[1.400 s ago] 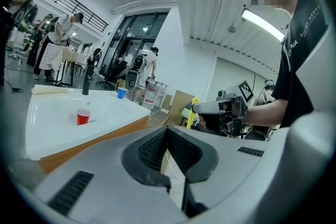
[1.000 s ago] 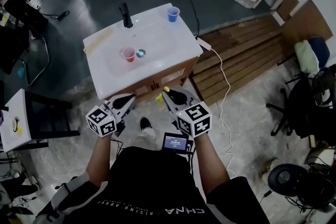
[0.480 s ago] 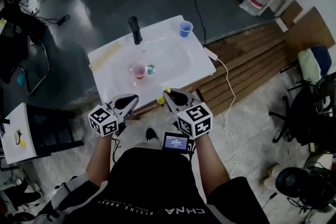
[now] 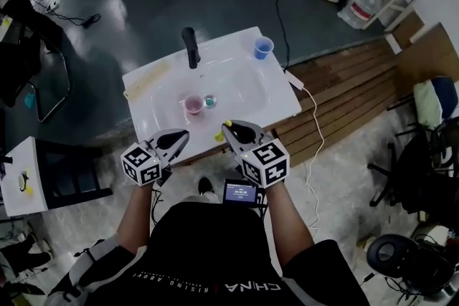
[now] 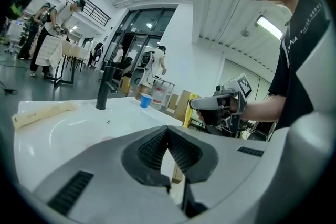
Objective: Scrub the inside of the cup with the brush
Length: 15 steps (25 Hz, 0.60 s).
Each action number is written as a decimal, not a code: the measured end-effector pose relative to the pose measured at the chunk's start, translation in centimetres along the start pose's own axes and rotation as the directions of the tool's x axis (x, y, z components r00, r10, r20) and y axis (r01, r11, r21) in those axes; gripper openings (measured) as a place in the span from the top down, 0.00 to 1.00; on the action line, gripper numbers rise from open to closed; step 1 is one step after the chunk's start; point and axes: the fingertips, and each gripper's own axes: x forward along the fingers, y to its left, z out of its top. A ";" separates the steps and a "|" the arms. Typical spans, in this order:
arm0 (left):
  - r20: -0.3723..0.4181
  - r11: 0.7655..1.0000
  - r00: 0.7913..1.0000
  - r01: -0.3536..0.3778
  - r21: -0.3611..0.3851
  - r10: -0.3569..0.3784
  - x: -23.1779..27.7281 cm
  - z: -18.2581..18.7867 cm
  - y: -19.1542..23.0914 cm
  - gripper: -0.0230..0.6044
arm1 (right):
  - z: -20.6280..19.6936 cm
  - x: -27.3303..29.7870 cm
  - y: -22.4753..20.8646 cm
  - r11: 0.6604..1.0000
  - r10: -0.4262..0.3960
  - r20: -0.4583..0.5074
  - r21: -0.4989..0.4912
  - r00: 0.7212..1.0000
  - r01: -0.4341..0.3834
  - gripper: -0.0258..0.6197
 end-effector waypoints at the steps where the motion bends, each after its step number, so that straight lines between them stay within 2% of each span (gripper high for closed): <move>1: 0.006 1.000 1.000 -0.018 -0.007 0.018 0.2 0.1 0.2 0.96 | 0.2 0.2 -0.3 1.000 0.016 -0.005 -0.006 1.000 -0.016 0.90; 10: 0.074 0.986 0.984 -0.158 -0.055 0.162 3.9 1.9 0.0 0.96 | 2.7 0.4 -4.7 0.984 0.156 -0.038 -0.080 0.987 -0.158 0.90; 15: 0.084 0.976 0.974 -0.205 -0.075 0.211 6.2 2.2 -0.8 0.96 | 3.2 0.3 -7.1 0.970 0.220 -0.053 -0.099 0.974 -0.224 0.90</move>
